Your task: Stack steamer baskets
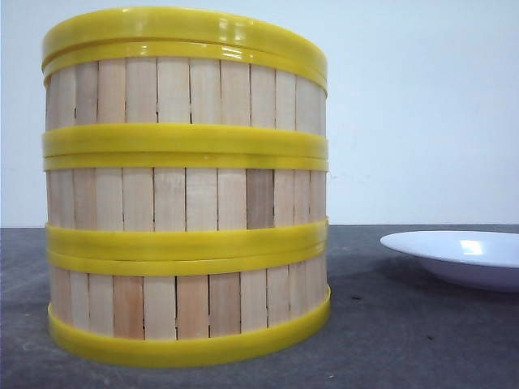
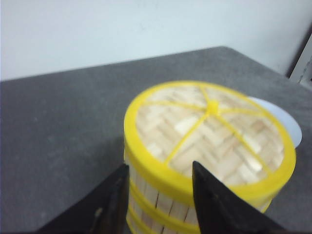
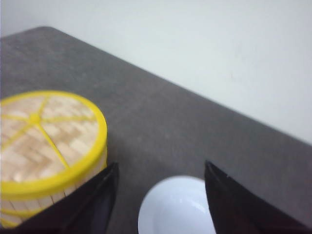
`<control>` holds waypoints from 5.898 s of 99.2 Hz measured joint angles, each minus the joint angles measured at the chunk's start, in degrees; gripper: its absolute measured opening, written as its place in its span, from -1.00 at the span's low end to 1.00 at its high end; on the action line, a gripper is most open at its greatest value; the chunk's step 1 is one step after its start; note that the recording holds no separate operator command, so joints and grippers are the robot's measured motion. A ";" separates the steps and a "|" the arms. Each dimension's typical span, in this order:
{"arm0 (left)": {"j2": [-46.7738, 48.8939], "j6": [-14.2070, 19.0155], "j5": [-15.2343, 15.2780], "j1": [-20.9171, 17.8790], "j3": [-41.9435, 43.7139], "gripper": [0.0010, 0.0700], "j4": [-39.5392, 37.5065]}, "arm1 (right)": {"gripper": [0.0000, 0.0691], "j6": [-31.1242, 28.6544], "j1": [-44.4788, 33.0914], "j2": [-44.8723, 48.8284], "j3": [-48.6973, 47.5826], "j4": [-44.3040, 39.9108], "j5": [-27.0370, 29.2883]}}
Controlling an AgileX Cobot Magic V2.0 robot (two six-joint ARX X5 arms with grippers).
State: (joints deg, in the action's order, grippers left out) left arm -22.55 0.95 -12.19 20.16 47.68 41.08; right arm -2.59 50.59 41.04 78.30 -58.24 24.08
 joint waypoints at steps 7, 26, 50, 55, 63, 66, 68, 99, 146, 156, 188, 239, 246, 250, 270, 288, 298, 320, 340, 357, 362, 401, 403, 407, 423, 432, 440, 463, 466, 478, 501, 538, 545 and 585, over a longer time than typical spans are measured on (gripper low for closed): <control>1.46 -0.09 0.00 0.00 -2.12 -0.35 0.04 | -0.02 -1.42 0.00 -4.44 -6.45 0.70 0.15; 2.97 -0.09 0.00 0.00 -4.24 -0.35 0.94 | -0.02 -5.95 0.00 -12.61 -18.99 1.51 0.15; 2.97 -0.07 0.00 0.00 -4.24 -0.35 0.48 | -0.02 -8.37 0.00 -13.11 -20.37 2.91 0.13; 2.97 -0.07 -0.02 0.00 -4.24 -0.35 0.28 | -0.03 -8.41 0.00 -13.16 -20.37 3.69 0.15; 2.97 -0.04 0.00 0.00 -4.24 -0.40 0.24 | -0.32 -8.46 0.00 -13.16 -20.37 4.33 0.15; 2.97 -0.04 -0.02 0.00 -4.24 -0.51 0.24 | -0.52 -8.44 0.00 -13.16 -20.37 4.39 0.15; 2.97 -0.04 0.00 0.00 -4.24 -0.61 0.24 | -0.63 -8.39 0.00 -13.16 -20.37 4.39 0.15; 2.97 0.70 0.00 0.00 -4.24 -0.96 0.28 | -0.99 -8.39 0.00 -13.16 -20.37 4.42 0.15; 2.97 2.10 0.00 0.00 -4.24 -0.96 0.68 | -0.99 -8.39 0.00 -13.16 -20.37 4.94 0.15; 2.97 2.12 0.00 0.00 -4.24 -0.96 0.68 | -0.99 -8.39 0.00 -13.16 -20.37 4.94 0.15; 2.97 2.10 0.11 0.00 -4.24 -0.96 0.68 | -0.99 -8.39 0.00 -13.16 -20.37 4.94 0.15; 9.77 0.50 12.44 -10.67 -13.90 -0.96 -5.97 | -0.99 -8.39 0.00 -13.16 -20.37 4.94 0.13; 12.04 0.50 12.74 -12.90 -18.21 -0.96 -9.79 | -0.99 -8.39 0.00 -13.16 -20.37 4.94 0.15; 13.27 0.50 13.03 -14.01 -20.83 -0.96 -11.98 | -0.99 -8.39 0.00 -13.16 -20.37 4.94 0.15; 17.29 0.50 13.57 -18.18 -34.12 -0.96 -20.61 | -0.99 -8.39 0.00 -13.16 -20.37 4.94 0.15; 19.63 0.50 13.57 -19.96 -41.51 -0.96 -24.72 | -0.99 -8.39 0.00 -13.16 -20.37 4.94 0.15; 20.52 0.50 13.57 -20.22 -44.09 -0.96 -26.62 | -0.99 -8.39 0.00 -13.16 -20.37 4.94 0.15; 22.32 0.26 13.97 -20.22 -45.22 -0.96 -29.00 | -0.99 -8.39 0.00 -13.16 -20.37 4.94 0.15; 22.32 0.11 15.37 -20.26 -45.48 -0.96 -29.79 | -0.99 -8.39 0.00 -13.16 -20.37 4.94 0.15; 22.29 0.07 15.93 -20.26 -45.81 -0.96 -30.62 | -0.99 -8.39 0.00 -13.16 -20.37 4.94 0.15; 22.29 0.07 15.93 -20.26 -45.81 -0.96 -30.62 | -0.99 -8.39 0.00 -13.16 -20.37 4.94 0.15; 22.29 0.07 15.93 -20.26 -45.81 -0.96 -30.62 | -0.99 -8.39 0.00 -13.16 -20.37 4.94 0.15; 22.29 0.07 15.93 -20.26 -45.81 -0.96 -30.62 | -0.99 -8.39 0.00 -13.16 -20.37 4.94 0.15; 22.29 0.07 15.93 -20.26 -45.81 -0.96 -30.62 | -0.99 -8.39 0.00 -13.16 -20.37 4.94 0.15; 22.29 0.07 15.93 -20.26 -45.81 -0.96 -30.62 | -0.99 -8.39 0.00 -13.16 -20.37 4.94 0.15; 22.29 0.07 15.93 -20.26 -45.81 -0.96 -30.62 | -0.99 -8.39 0.00 -13.16 -20.37 4.94 0.15; 22.29 0.07 15.93 -20.26 -45.81 -0.96 -30.62 | -0.99 -8.39 0.00 -13.16 -20.37 4.94 0.15; 22.29 0.07 15.93 -20.26 -45.81 -0.96 -30.62 | -0.99 -8.20 -0.02 -13.16 -20.37 5.11 0.22; 22.29 0.07 15.93 -20.26 -45.81 -0.96 -30.62 | -0.99 -7.96 -0.07 -13.16 -20.37 5.22 0.52; 22.29 0.07 15.93 -20.26 -45.81 -0.96 -30.62 | -0.99 -5.68 -2.67 -13.16 -20.37 7.85 2.97; 22.29 0.04 15.93 -20.26 -45.81 -0.96 -30.62 | -0.99 1.70 -17.35 -13.18 -20.37 13.73 -1.70; 22.29 0.07 15.93 -20.26 -45.81 -0.96 -30.62 | -0.99 6.88 -46.36 -19.26 -36.46 27.23 -21.16; 22.29 0.07 15.93 -20.26 -45.81 -0.96 -30.62 | -0.99 6.84 -49.75 -22.01 -42.01 30.58 -24.02; 22.29 0.07 15.93 -20.26 -45.81 -0.96 -30.62 | -0.99 1.25 -53.00 -36.61 -67.10 40.92 -25.59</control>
State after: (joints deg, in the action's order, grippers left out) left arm -0.25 1.02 3.75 -0.10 1.87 10.46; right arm -1.34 -2.42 4.43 11.20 -17.32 -1.52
